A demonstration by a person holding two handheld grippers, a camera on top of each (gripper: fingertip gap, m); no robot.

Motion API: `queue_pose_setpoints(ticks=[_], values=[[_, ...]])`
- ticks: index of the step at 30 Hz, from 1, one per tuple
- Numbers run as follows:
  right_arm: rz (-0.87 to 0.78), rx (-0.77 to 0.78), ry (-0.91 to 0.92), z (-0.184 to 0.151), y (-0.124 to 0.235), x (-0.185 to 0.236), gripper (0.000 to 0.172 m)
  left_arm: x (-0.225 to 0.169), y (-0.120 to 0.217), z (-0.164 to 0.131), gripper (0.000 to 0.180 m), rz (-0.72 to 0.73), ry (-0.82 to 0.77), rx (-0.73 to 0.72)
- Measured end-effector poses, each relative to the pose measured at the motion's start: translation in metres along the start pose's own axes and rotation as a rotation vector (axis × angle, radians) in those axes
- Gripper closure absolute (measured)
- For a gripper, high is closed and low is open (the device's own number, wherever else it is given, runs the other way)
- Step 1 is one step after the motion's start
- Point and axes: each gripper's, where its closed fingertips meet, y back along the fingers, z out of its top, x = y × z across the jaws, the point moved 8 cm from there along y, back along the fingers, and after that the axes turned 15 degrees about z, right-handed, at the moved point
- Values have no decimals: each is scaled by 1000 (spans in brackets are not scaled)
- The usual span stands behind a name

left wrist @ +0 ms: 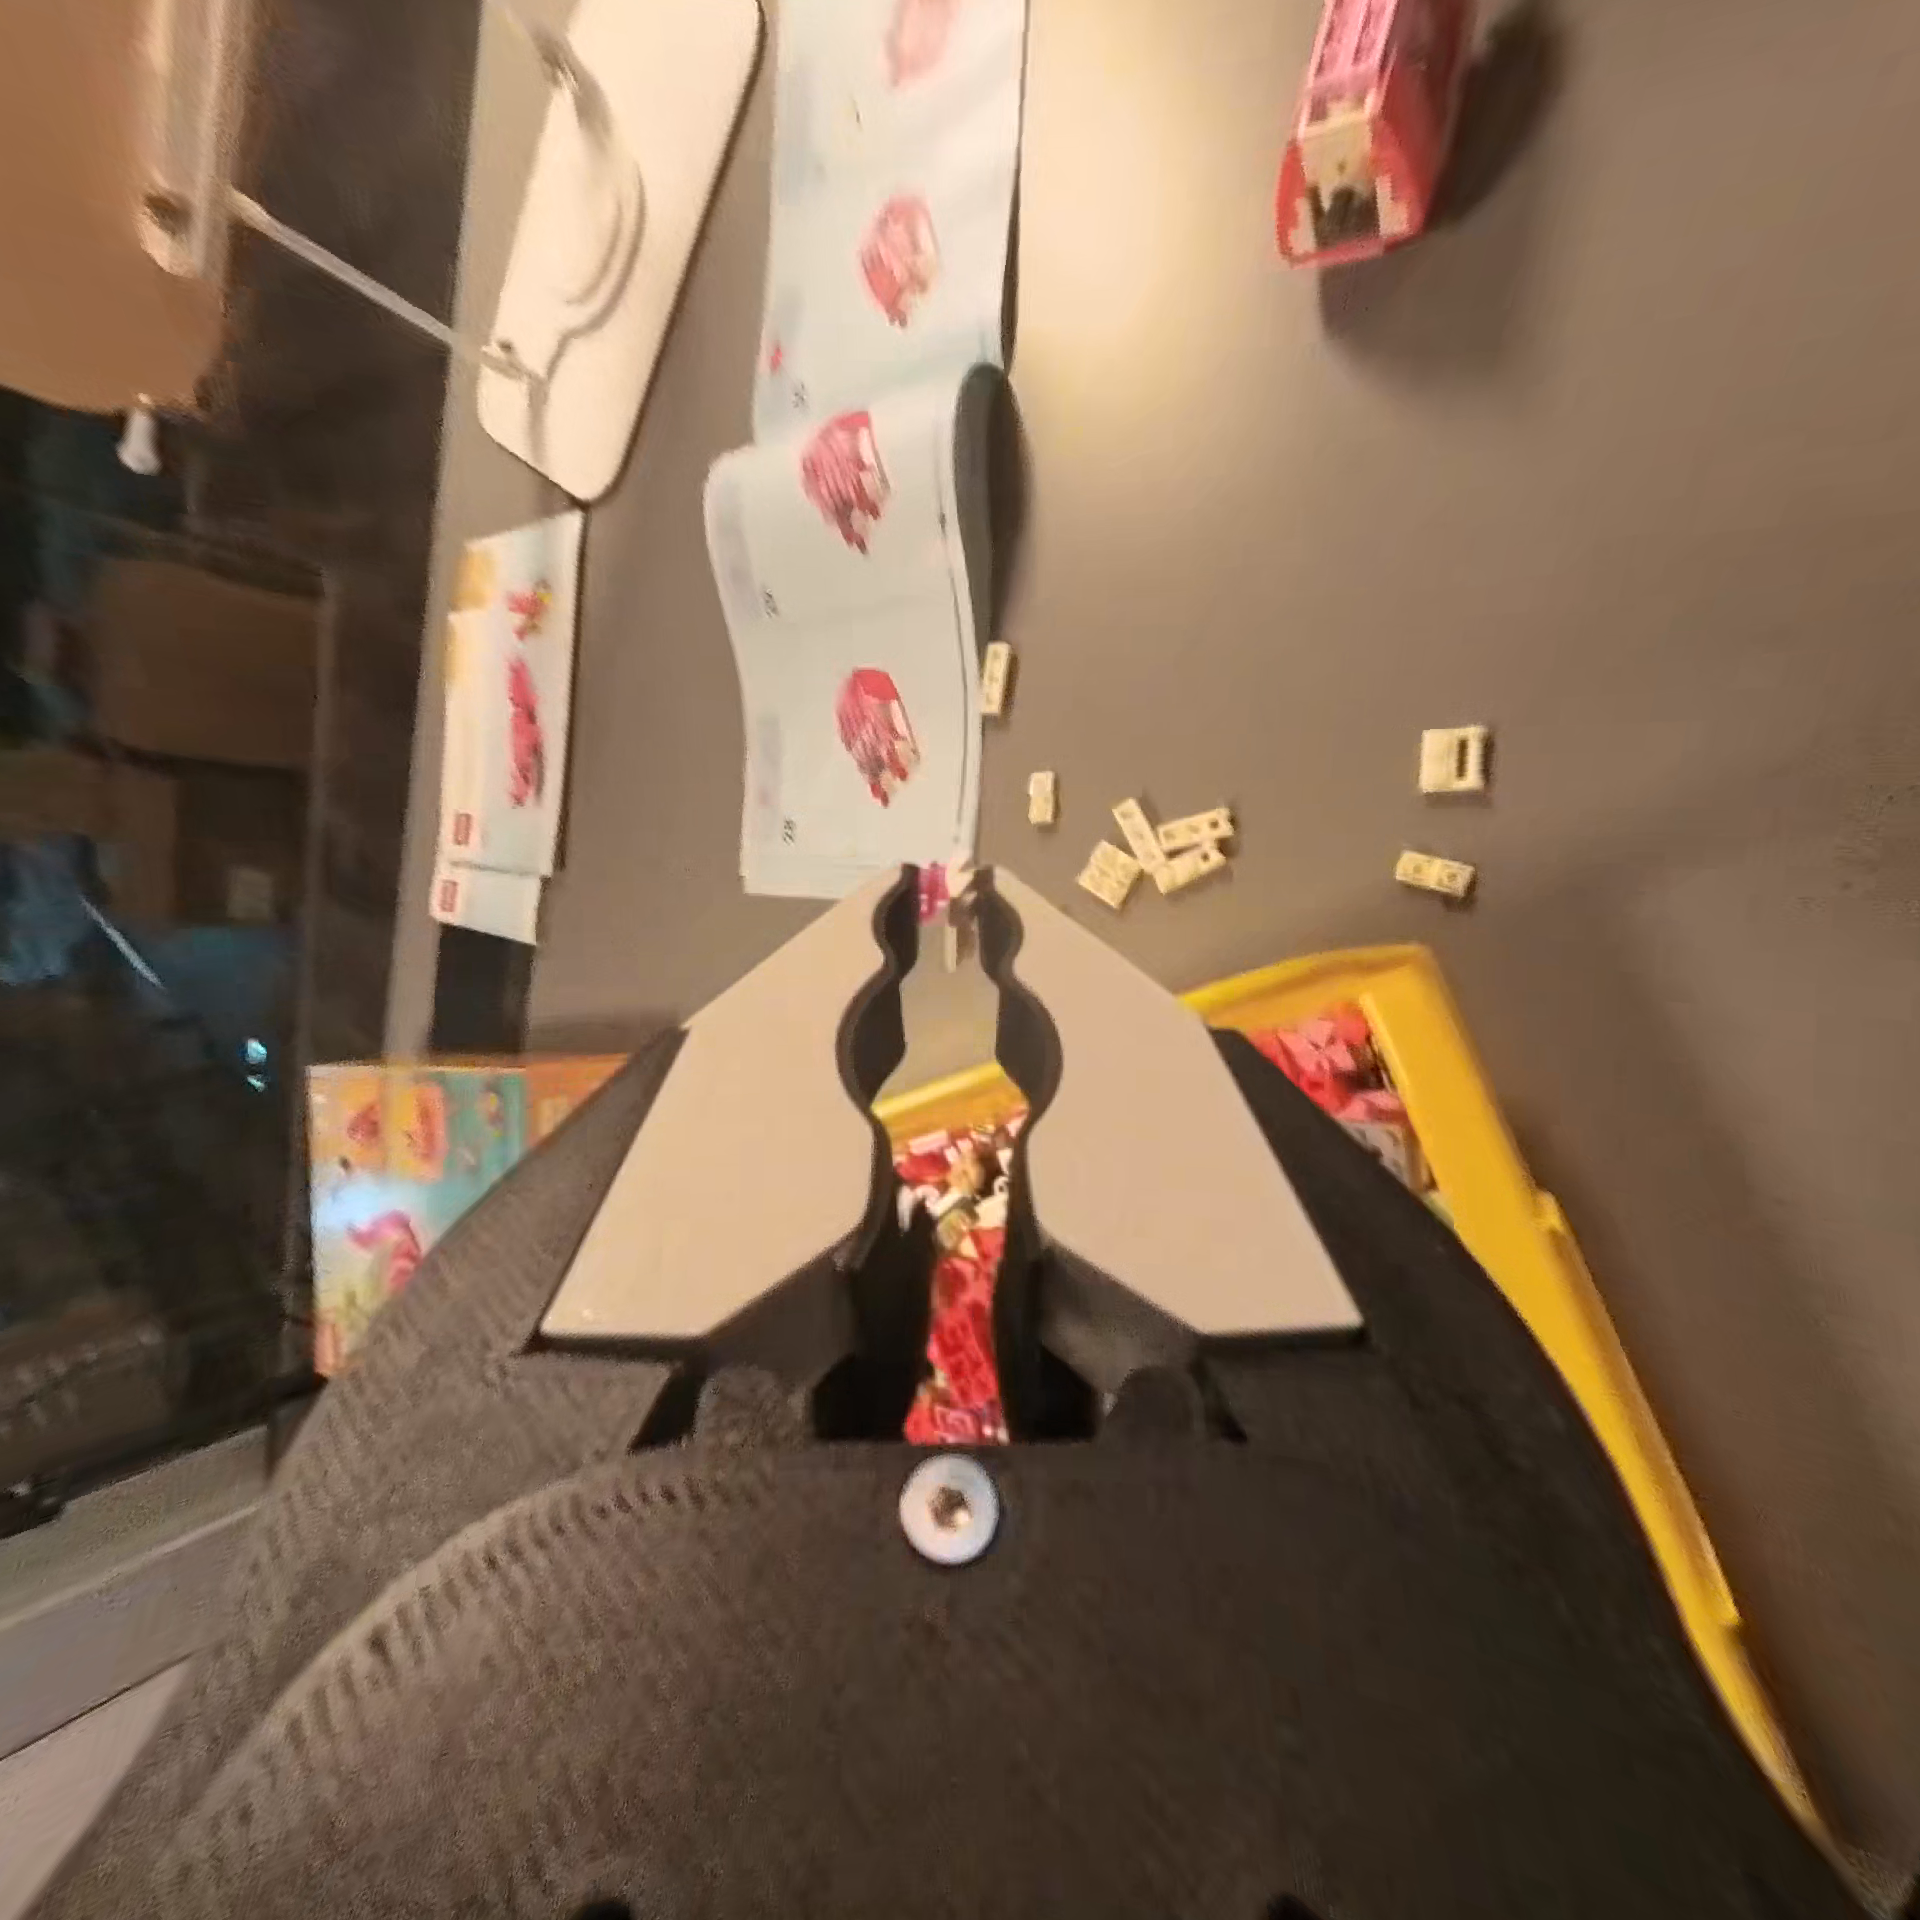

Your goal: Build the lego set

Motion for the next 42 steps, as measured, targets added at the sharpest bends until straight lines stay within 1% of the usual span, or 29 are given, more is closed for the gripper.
queue_pose_setpoints(ticks=[2,4,6,8,10,11,12,13,14,16,19,23,24,28,33,39,42], values=[[2,-3,-6,0,-1,0,146,-1,5,-2,170,-28,30,-26],[7,0,-8,-1,-3,0,146,-4,5,7,170,-83,79,-41],[20,6,0,-1,-5,1,146,-18,-7,26,170,-227,180,-38],[31,12,14,-1,-5,4,146,-42,-27,48,170,-378,249,1],[37,16,25,-1,-4,5,146,-70,-48,68,170,-521,268,43],[36,16,26,-1,-3,5,146,-83,-59,73,170,-563,242,78],[34,14,26,0,-3,5,146,-94,-70,74,170,-570,194,130],[31,13,24,0,-2,5,146,-99,-79,71,170,-533,120,209],[27,12,24,0,0,4,146,-102,-84,71,170,-509,61,246],[20,7,19,1,1,3,146,-105,-87,75,170,-523,37,258],[22,8,12,0,0,2,146,-104,-87,80,166,-550,67,253],[32,11,25,0,-1,4,146,-108,-89,75,137,-572,92,327],[33,11,27,0,-1,5,146,-110,-88,73,135,-569,97,333],[33,9,25,0,-1,5,146,-115,-79,71,137,-519,163,326],[35,9,26,1,-1,5,146,-124,-69,68,138,-498,256,302],[38,10,29,0,-2,6,146,-131,-72,63,145,-458,412,378],[38,10,27,0,-2,5,146,-133,-73,60,151,-408,428,413]])
